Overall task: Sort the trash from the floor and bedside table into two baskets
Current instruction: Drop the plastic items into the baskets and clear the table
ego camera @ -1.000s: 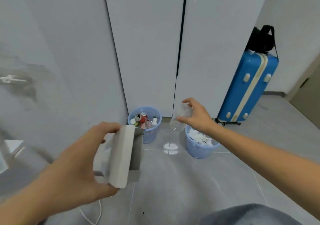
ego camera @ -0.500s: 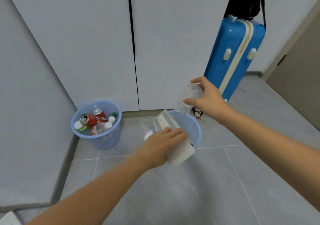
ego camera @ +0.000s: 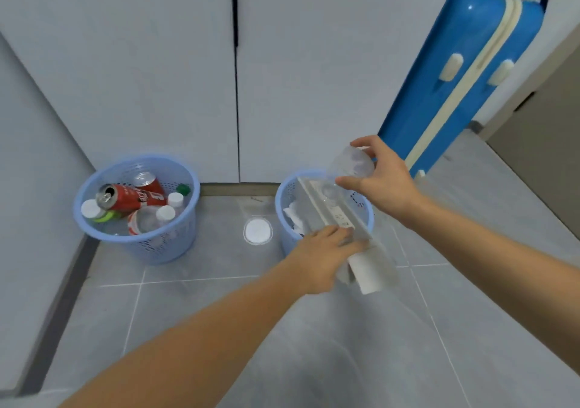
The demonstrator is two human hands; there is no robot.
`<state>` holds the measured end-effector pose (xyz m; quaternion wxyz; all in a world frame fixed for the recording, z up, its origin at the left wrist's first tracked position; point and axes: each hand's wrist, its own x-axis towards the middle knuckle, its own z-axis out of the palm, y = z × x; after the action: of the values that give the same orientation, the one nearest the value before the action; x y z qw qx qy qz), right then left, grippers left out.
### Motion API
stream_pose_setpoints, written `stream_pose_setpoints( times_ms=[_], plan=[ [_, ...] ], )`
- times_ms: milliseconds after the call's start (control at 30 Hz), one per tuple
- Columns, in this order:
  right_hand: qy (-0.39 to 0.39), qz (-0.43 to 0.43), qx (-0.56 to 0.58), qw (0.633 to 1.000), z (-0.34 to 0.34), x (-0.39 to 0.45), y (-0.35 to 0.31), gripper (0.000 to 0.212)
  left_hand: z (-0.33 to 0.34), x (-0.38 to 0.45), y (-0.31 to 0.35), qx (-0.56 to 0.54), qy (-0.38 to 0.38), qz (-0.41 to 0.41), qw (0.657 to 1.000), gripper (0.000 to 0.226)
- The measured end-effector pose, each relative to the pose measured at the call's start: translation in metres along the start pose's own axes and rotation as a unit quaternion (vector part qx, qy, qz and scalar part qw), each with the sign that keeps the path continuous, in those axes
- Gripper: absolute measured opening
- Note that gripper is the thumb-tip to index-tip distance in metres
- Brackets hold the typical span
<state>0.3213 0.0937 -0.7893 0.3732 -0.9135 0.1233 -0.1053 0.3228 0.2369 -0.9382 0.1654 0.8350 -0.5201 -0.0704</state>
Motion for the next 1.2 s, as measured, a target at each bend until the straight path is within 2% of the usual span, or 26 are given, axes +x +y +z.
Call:
stream_pose_setpoints(
  times_ms=[100, 267, 367, 533, 633, 700, 800, 900, 967, 1100, 1200],
  plan=[
    [-0.019, -0.022, 0.01, 1.0, 0.031, 0.014, -0.033, 0.065, -0.009, -0.038, -0.003, 0.013, 0.044, -0.044, 0.998, 0.09],
    [-0.078, -0.068, 0.035, 0.994, 0.122, 0.037, -0.113, 0.066, -0.035, -0.136, -0.031, -0.014, 0.065, -0.134, 0.989, 0.056],
    [-0.115, -0.094, 0.029, 0.989, 0.197, 0.048, -0.151, 0.066, -0.046, -0.196, -0.063, 0.003, 0.06, -0.182, 0.981, 0.046],
    [-0.143, -0.105, -0.018, 0.984, 0.31, 0.064, -0.171, 0.072, -0.062, -0.272, -0.109, -0.026, 0.088, -0.256, 0.962, 0.044],
    [-0.143, -0.088, -0.056, 0.984, 0.345, 0.071, -0.169, 0.078, -0.064, -0.312, -0.121, -0.051, 0.097, -0.293, 0.95, 0.041],
    [-0.147, -0.064, -0.07, 0.985, 0.352, 0.069, -0.167, 0.078, -0.064, -0.336, -0.119, -0.064, 0.092, -0.311, 0.944, 0.04],
    [-0.126, -0.082, -0.076, 0.986, 0.345, 0.05, -0.179, 0.063, -0.079, -0.368, -0.108, -0.085, 0.082, -0.351, 0.929, 0.038],
    [-0.12, -0.119, -0.033, 0.985, 0.322, -0.003, -0.212, 0.035, -0.119, -0.402, -0.085, -0.085, 0.073, -0.379, 0.919, 0.038],
    [-0.146, -0.141, -0.014, 0.979, 0.301, -0.055, -0.241, 0.013, -0.154, -0.432, -0.064, -0.088, 0.066, -0.395, 0.912, 0.036],
    [-0.203, -0.215, 0.007, 0.955, 0.258, -0.171, -0.305, 0.029, -0.227, -0.512, -0.011, -0.09, 0.046, -0.405, 0.909, 0.03],
    [-0.255, -0.273, 0.003, 0.928, 0.237, -0.257, -0.366, 0.034, -0.273, -0.585, 0.035, -0.065, 0.062, -0.417, 0.904, 0.027]
  ],
)
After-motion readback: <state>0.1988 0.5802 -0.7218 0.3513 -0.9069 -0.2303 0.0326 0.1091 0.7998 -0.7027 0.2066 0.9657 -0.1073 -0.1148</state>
